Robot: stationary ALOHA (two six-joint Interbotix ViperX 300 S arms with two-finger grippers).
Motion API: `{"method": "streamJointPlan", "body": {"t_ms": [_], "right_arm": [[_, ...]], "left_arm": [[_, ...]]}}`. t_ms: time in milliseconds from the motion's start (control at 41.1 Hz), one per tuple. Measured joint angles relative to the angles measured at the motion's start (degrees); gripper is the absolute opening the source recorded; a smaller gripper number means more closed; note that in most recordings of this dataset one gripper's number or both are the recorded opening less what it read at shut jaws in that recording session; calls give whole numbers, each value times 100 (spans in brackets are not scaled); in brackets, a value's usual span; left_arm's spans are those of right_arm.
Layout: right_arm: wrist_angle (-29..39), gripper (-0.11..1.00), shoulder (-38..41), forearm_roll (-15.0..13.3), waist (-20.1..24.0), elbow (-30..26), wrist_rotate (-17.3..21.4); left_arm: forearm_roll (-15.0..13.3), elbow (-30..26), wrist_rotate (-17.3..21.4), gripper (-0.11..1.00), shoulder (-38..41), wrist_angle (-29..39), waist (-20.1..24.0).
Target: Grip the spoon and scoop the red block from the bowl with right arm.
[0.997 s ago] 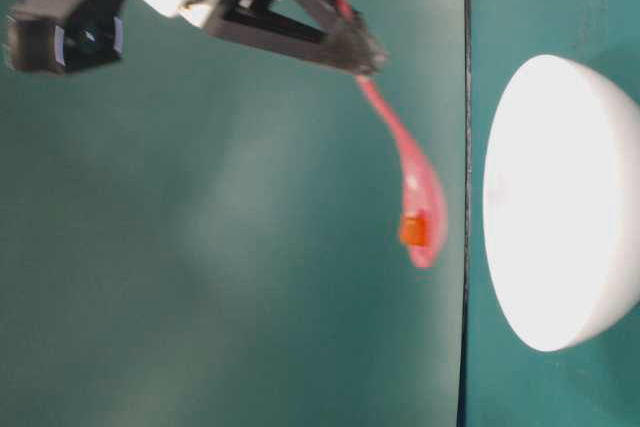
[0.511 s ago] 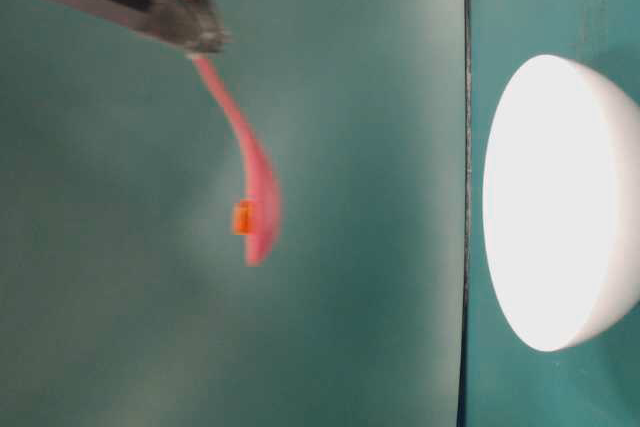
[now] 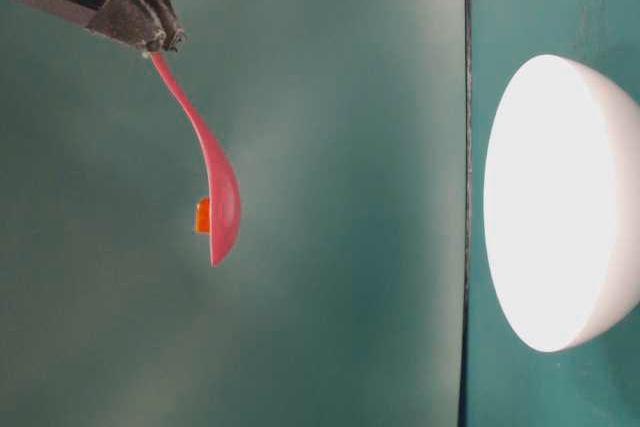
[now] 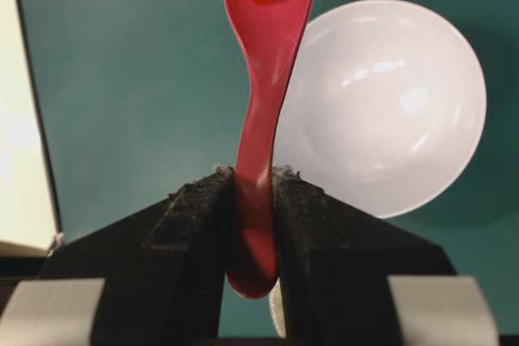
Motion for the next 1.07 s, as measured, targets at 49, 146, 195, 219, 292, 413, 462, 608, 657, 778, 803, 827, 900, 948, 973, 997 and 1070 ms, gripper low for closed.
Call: {"method": "streamJointPlan", "body": {"t_ms": [49, 146, 195, 219, 292, 413, 462, 608, 657, 778, 803, 827, 900, 948, 973, 997, 1070], "right_arm": [[0, 22, 0, 0, 0, 0, 0], [0, 22, 0, -35, -9, 9, 0], [0, 22, 0, -53, 0, 0, -9], [0, 22, 0, -70, 0, 0, -9], [0, 22, 0, -88, 0, 9, 0], [9, 22, 0, -88, -9, 9, 0], [26, 22, 0, -88, -9, 9, 0], [53, 22, 0, -88, 0, 0, 18], [53, 22, 0, -79, 0, 0, 18], [70, 22, 0, -88, 0, 0, 18], [70, 22, 0, -88, -9, 0, 18], [70, 22, 9, -88, -9, 0, 18], [70, 22, 0, -88, 0, 9, 26], [70, 22, 0, -88, 0, 0, 26], [70, 22, 0, -88, 0, 0, 26], [70, 22, 0, -88, -9, 0, 26], [70, 22, 0, -88, 0, 0, 18]], "left_arm": [[-9, -9, 0, 0, 9, 0, 0], [0, 0, 0, 0, 0, 0, -9], [0, 0, 0, 0, 0, -18, -9], [0, 0, 0, 0, 0, -18, -9], [0, -9, 0, 0, 0, -35, -9], [-9, 0, 9, 0, 9, -105, -9], [-9, 0, 18, 0, 9, -123, -9], [-9, 0, 18, 0, 9, -167, -9], [0, -9, 18, 0, 9, -167, -9], [-9, 0, 44, 0, 18, -167, -9], [0, -9, 62, 0, 18, -167, -9], [-9, 0, 79, 0, 18, -167, -9], [-9, 0, 70, 0, 18, -167, -9], [0, 0, 79, 0, 18, -167, -9], [0, 0, 79, 0, 18, -167, -9], [0, 0, 79, 0, 18, -167, -9], [0, -9, 79, 0, 18, -167, -9]]}}
